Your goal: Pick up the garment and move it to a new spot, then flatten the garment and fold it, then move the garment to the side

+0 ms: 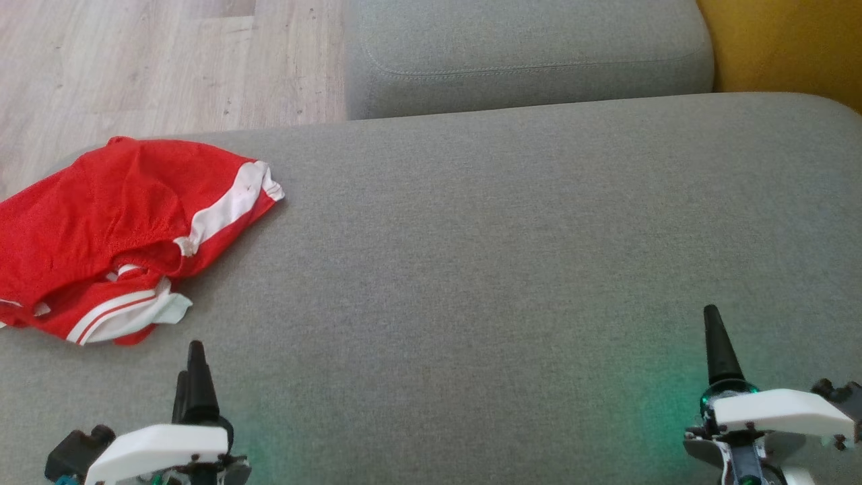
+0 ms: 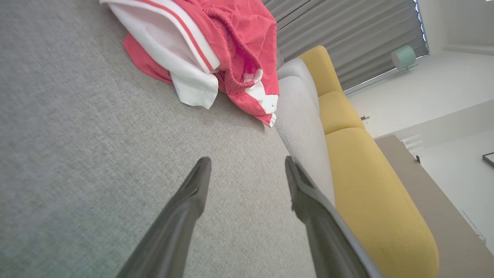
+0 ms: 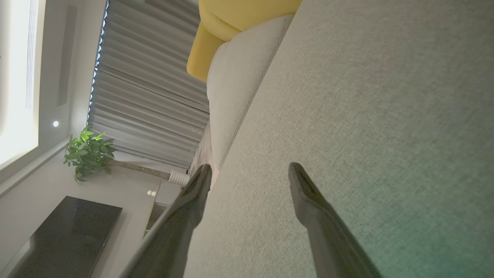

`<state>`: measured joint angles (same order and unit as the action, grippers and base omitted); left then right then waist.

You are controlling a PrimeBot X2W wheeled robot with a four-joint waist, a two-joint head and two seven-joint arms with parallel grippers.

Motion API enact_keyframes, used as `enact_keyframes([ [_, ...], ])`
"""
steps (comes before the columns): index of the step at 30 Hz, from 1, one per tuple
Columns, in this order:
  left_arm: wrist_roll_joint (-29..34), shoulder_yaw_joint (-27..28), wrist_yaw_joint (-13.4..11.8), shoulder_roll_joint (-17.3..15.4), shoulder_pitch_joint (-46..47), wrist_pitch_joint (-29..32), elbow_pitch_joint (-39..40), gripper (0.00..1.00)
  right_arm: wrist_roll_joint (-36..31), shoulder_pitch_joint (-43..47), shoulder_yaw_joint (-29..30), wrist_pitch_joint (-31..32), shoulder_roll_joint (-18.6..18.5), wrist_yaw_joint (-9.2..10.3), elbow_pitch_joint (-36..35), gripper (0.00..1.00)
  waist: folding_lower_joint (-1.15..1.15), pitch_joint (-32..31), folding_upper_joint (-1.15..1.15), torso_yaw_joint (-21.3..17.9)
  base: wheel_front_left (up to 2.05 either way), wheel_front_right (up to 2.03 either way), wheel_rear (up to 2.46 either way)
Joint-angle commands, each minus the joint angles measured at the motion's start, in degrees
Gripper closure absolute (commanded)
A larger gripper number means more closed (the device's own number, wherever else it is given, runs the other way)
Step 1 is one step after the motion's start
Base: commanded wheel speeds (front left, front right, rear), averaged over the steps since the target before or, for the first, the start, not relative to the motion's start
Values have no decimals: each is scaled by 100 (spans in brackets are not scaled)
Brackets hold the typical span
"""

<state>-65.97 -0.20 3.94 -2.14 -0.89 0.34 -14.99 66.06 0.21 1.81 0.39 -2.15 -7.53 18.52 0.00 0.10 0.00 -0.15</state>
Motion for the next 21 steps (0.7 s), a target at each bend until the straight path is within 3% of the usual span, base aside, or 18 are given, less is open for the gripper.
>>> enact_keyframes([
  [1,234,8,-60,-71,231,-82,235,0,-245,-326,-105,-78,-33,1,-228,0,0,1,0,-3,0,0,0],
  [19,1513,-331,-399,-220,242,-368,475,0,-1614,-393,-473,-366,-41,2,-376,0,0,1,0,-4,0,0,0],
  [21,1870,-445,-501,-269,241,-452,541,0,-1994,-408,-568,-451,-43,2,-402,0,0,-3,0,-7,0,0,0],
])
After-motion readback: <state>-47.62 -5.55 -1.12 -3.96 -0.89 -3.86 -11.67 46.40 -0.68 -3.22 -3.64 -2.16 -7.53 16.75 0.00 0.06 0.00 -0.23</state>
